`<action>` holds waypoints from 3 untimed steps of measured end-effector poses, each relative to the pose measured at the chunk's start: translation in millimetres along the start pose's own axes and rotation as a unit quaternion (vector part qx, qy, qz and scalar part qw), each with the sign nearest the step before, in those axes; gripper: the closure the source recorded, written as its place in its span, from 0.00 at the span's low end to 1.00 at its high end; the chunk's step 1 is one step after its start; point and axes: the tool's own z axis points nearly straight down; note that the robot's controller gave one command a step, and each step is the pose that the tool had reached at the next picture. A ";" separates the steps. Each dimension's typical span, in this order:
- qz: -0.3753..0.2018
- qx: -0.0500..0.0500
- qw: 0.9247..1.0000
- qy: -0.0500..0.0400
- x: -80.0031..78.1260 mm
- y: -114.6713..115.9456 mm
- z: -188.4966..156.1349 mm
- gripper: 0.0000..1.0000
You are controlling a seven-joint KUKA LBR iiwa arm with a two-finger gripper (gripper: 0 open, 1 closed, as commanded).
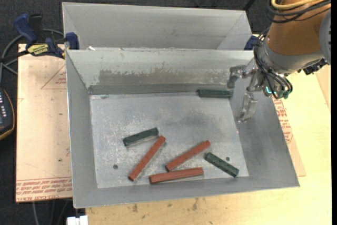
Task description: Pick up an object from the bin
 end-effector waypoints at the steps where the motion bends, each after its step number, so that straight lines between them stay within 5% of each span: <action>1: -0.067 -0.001 0.998 -0.001 26.8 54.5 54.7 0.00; 2: -0.087 0.000 0.996 0.000 39.2 67.0 158.0 0.00; 3: -0.088 0.001 0.996 -0.005 35.8 66.6 153.1 1.00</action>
Offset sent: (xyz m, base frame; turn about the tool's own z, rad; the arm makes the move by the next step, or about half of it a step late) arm -0.0261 0.0514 -0.0518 -0.1316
